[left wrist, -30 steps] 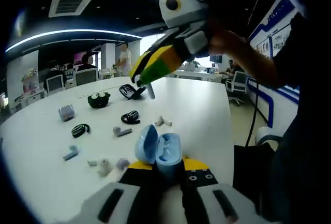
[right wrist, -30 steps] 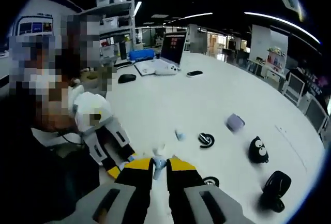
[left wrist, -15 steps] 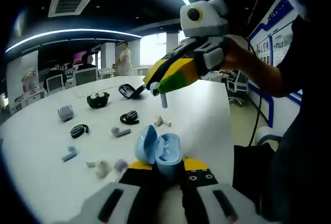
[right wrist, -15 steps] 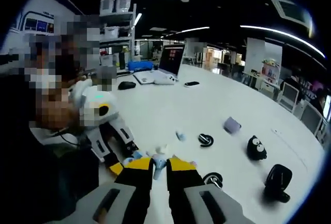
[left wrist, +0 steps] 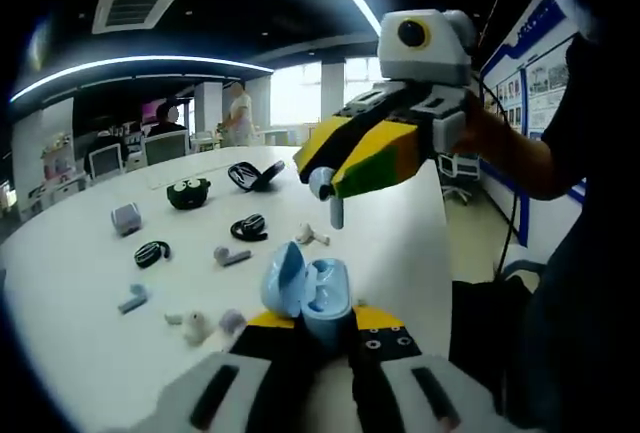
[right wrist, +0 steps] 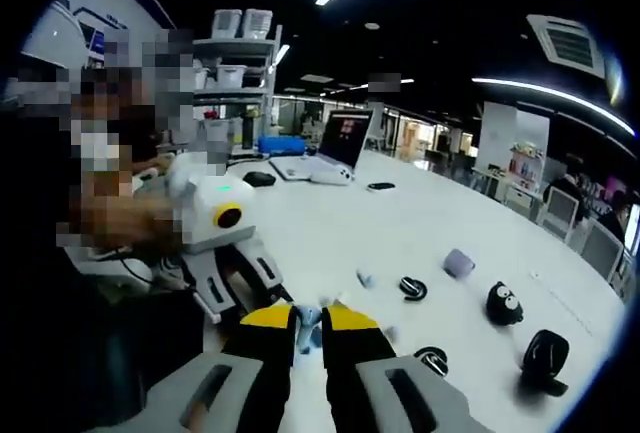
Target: Pick up the earbuds from the table and place the earbuds into the earbud case
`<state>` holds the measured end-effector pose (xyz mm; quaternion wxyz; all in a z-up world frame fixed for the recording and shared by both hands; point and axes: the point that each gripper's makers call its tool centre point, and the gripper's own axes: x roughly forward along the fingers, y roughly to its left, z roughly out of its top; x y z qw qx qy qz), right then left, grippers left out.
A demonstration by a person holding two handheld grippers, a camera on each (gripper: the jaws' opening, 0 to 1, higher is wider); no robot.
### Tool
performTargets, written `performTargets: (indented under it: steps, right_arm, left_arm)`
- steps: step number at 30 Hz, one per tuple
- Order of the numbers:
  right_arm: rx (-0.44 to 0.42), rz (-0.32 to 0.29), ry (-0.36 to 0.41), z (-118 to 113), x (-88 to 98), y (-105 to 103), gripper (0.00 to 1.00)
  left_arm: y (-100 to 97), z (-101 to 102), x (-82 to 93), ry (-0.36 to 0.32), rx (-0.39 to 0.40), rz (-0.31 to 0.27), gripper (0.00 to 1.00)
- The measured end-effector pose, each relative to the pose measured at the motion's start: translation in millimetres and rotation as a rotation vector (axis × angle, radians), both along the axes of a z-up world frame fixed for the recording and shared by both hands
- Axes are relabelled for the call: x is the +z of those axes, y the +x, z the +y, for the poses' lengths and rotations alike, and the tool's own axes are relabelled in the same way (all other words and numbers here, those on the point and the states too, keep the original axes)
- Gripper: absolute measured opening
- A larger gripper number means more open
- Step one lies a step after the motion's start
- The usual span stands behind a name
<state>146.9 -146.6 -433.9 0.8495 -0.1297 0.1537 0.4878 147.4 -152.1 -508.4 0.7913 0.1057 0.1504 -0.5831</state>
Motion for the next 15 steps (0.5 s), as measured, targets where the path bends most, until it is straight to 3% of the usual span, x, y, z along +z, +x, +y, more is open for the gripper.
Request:
performTargets:
  steps: [9, 15]
  right_arm:
    - [-0.034, -0.031, 0.038, -2.0, 5.1, 0.1, 0.1]
    - [-0.096, -0.034, -0.006, -15.3, -12.1, 1.0, 0.1]
  left_arm:
    - [0.3, -0.4, -0.3, -0.001, 0.001, 0.0, 0.19]
    - [-0.2, -1.9, -0.4, -0.003, -0.001, 0.002, 0.19]
